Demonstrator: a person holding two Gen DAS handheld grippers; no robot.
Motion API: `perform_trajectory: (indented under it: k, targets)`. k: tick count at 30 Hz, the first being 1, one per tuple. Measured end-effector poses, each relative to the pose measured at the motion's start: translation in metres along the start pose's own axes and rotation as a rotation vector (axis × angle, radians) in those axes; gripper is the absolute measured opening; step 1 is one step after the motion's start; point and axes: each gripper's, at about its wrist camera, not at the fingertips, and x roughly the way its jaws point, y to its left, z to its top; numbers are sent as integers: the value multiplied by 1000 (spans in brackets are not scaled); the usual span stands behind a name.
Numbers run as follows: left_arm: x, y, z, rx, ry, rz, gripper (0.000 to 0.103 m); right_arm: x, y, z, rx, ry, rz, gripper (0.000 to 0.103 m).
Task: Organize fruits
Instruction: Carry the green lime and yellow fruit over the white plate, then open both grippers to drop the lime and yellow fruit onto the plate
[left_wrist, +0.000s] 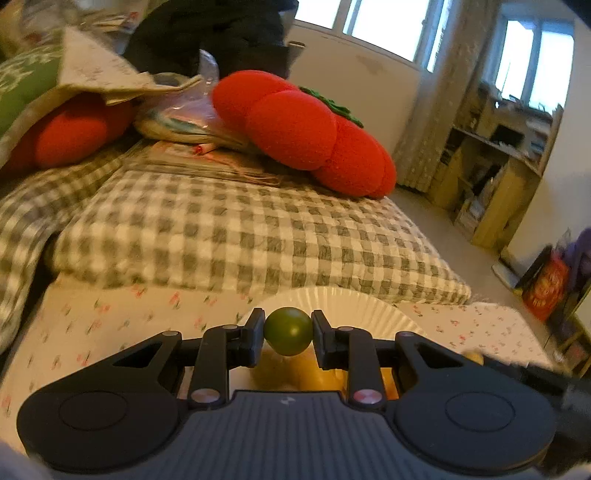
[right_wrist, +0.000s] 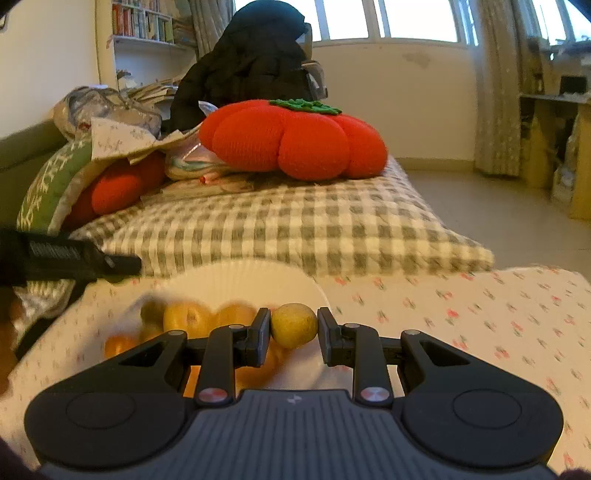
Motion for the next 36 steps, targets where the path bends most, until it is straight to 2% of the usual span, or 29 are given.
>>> perform_trajectory:
  k: [5,10,21,25,30,32,34,36]
  targets:
    - [38,1,8,17,18,-31,23,39,-4,20,18,40,40,24]
    - [57,3,5,9,40,-96,23,62,2,19,-13,83,82,24]
    - [59,4,-7,11,57,-98,25,76,7,16,36,117,138,24]
    - [57,7,-6,-4,59,-93,30,80,8,17,73,138,160,26]
    - [46,12,-3,-21,44,-93,45,71,8,20,109,134,179,28]
    - [42,13,-1,-41,45,-90,46,69,8,21,134,143,191,29]
    - [35,15,0,-60,47,-89,49,63,10,20,148,137,190,34]
    - [26,16,1,-61,38,-77,56,56,11,17,167,128,189,36]
